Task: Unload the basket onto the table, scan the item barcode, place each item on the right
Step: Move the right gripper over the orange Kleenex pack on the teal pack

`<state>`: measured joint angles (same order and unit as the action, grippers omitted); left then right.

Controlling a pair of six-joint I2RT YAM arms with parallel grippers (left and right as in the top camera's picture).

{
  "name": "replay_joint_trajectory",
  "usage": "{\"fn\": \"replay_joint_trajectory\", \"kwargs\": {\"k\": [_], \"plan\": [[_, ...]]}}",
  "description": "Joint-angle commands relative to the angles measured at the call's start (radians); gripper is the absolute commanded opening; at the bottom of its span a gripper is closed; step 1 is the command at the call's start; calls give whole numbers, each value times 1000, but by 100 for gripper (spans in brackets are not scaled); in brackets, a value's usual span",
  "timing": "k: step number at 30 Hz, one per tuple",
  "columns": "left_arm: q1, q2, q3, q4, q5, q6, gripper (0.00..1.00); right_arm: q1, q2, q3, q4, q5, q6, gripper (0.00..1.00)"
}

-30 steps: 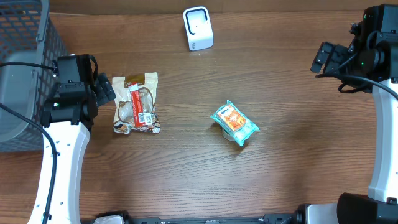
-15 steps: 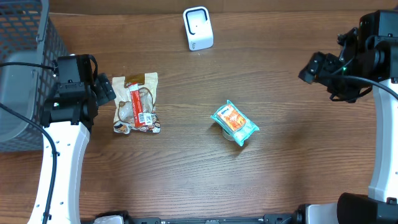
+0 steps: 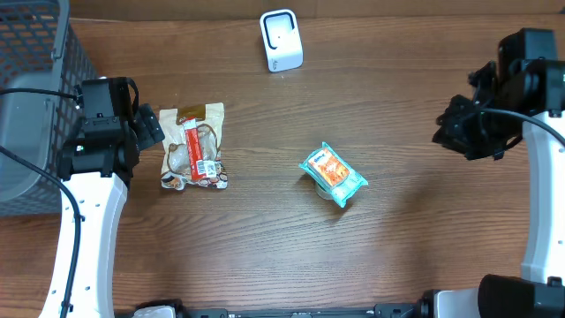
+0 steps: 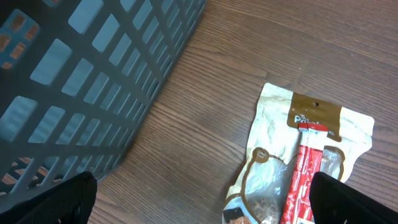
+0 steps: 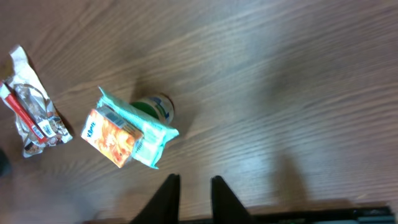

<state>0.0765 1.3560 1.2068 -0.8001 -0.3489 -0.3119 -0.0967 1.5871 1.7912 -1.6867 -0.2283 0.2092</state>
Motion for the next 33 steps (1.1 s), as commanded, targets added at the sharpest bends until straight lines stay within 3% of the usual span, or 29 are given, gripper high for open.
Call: {"fn": "replay_joint_trajectory", "kwargs": {"k": [1,8,26,33], "plan": [[-1,5,12,0,-17,1,100,34,-3,-60,26,-5,-4,30],[-1,5,12,0,-17,1,100,142,-3,-144,120,-5,-4,45],[-1,5,12,0,-17,1,100,381,-2,-154,298,12,-2,45],[-1,5,12,0,-17,1,100,438,-2,-281,420,59,-5,45]]}}
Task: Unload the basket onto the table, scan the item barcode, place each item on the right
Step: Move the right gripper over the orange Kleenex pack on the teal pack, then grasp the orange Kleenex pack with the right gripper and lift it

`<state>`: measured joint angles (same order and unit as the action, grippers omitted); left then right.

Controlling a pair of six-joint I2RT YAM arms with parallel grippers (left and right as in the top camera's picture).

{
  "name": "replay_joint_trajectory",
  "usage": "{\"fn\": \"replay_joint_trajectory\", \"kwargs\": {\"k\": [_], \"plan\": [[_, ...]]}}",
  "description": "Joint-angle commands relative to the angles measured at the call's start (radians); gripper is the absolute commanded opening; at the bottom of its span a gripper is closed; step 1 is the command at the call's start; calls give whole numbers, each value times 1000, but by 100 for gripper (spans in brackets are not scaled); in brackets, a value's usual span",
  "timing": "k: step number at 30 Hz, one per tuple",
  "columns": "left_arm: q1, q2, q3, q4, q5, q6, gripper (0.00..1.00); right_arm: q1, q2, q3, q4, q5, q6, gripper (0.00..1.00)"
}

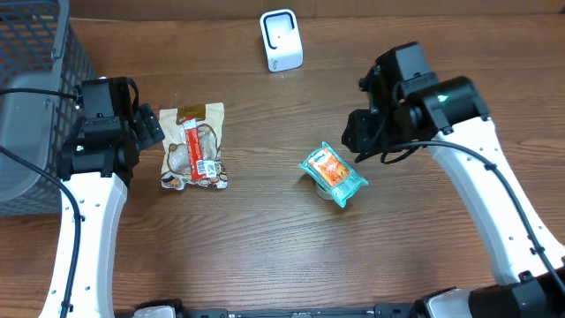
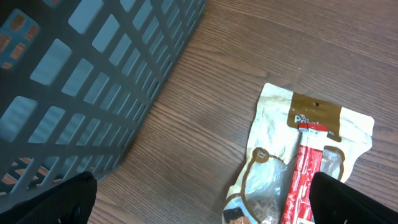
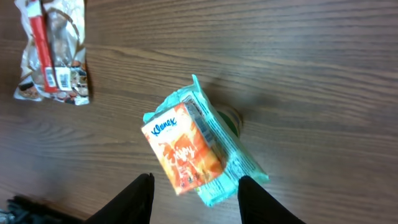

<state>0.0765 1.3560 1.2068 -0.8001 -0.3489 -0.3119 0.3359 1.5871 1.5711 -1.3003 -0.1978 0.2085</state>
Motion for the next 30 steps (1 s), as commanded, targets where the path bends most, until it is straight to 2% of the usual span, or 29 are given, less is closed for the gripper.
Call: {"fn": "replay_joint_trajectory", "kwargs": {"k": [1,9,14,30], "plan": [[-1,5,12,0,-17,1,100,5,-2,-99,63,29,-4,45],[-1,5,12,0,-17,1,100,5,0,-309,249,-31,-4,45],[-1,5,12,0,-17,1,100,5,0,-312,245,-42,-3,42],[-1,5,12,0,-17,1,100,5,0,-314,212,-126,-43,42]]}}
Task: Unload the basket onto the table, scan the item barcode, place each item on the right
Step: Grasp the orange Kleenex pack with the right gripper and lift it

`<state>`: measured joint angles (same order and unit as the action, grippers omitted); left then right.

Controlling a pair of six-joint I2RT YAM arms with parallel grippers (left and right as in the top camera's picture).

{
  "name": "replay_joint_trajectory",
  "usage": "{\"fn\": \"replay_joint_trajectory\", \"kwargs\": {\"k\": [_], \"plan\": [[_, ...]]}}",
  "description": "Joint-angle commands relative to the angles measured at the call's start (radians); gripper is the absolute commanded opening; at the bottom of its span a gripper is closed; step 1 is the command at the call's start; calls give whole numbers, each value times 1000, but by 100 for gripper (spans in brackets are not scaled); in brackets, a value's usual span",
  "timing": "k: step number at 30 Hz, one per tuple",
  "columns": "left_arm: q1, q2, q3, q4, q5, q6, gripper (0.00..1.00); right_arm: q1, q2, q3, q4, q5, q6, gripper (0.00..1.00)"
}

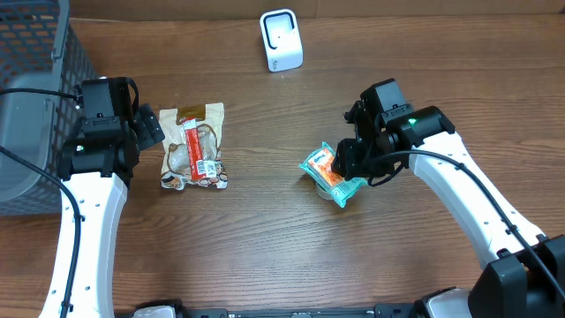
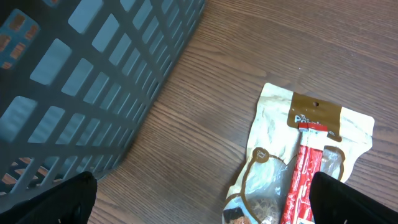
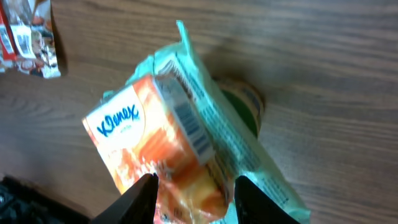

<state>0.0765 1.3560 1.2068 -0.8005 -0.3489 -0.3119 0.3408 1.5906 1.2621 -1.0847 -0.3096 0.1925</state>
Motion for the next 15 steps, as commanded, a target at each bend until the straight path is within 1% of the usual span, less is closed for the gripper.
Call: {"fn": "replay_joint_trajectory", "kwargs": {"k": [1,7,9,13,14,15], "plan": [[-1,5,12,0,-17,1,100,0,-3,-5,-5,-14,-27,42],[-1,5,12,0,-17,1,100,0,-2,-21,2,-14,-37,41],[-1,5,12,0,-17,1,100,1,-2,-35,6,-14,-37,37],[-1,5,12,0,-17,1,100,0,-2,-40,8,-13,-38,16],[-1,5,12,0,-17,1,100,0,-2,-36,6,-13,-38,4],[-1,5,12,0,-17,1,100,0,-3,-27,6,-14,-38,4]]}}
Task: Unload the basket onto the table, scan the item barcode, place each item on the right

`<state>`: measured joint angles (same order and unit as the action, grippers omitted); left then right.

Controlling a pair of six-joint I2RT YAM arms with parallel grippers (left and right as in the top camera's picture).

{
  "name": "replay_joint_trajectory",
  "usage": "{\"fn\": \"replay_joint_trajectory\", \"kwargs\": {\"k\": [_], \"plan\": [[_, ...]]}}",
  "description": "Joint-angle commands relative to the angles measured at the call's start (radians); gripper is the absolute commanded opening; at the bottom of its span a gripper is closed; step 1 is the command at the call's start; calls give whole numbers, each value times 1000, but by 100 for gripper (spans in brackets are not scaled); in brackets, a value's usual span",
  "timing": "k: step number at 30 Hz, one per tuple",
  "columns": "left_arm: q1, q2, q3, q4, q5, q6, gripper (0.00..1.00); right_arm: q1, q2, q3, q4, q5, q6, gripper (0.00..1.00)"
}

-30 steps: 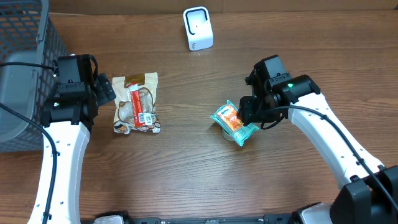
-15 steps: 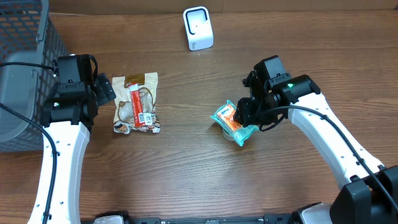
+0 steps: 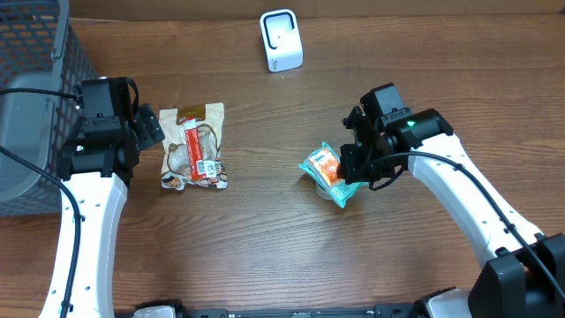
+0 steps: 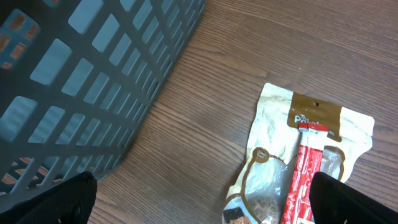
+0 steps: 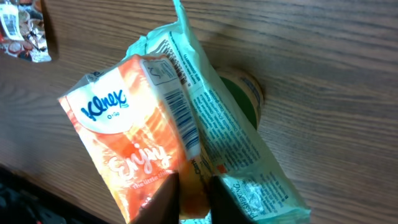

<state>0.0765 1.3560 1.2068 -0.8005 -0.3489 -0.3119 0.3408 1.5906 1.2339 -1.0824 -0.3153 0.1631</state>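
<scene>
An orange and teal Kleenex tissue pack (image 3: 328, 168) lies mid-table, partly over a small green-topped round thing (image 5: 245, 102). In the right wrist view the pack (image 5: 137, 137) fills the frame, and a barcode (image 5: 182, 121) runs along its edge. My right gripper (image 5: 194, 186) is shut on the pack's orange near edge; overhead it (image 3: 350, 168) sits at the pack's right side. The white scanner (image 3: 282, 41) stands at the back centre. My left gripper (image 4: 202, 205) hangs open over bare wood beside a snack bag (image 4: 305, 162).
A dark plastic basket (image 3: 35, 53) stands at the far left, its lattice wall (image 4: 93, 74) close to my left gripper. The beige snack bag with a red stick (image 3: 194, 146) lies left of centre. Bare wood runs between the pack and the scanner.
My right gripper's fingers stood apart either side of the tissue pack's edge; now they are shut on it. The pack has tilted slightly in the wrist view. The left arm has not moved.
My right arm was raised at the far right with its fingers close together. Then it was above the tissue pack with fingers spread. Then it was low at the pack, jaws astride its edge. Now it grips the pack. The left arm stayed still throughout.
</scene>
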Motion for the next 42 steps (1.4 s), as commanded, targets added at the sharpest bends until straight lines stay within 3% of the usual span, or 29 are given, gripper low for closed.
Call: {"fn": "replay_joint_trajectory", "kwargs": {"k": [1,10,21,31,42], "plan": [[-1,5,12,0,-17,1,99,0,-3,11,4,-8,-8,4],[-1,5,12,0,-17,1,100,72,-3,212,28,56,-12,4],[-1,5,12,0,-17,1,100,511,59,206,235,792,150,4],[-1,5,12,0,-17,1,100,692,351,205,303,1238,180,4],[-1,5,12,0,-17,1,100,705,545,205,463,1410,-39,4]]}}
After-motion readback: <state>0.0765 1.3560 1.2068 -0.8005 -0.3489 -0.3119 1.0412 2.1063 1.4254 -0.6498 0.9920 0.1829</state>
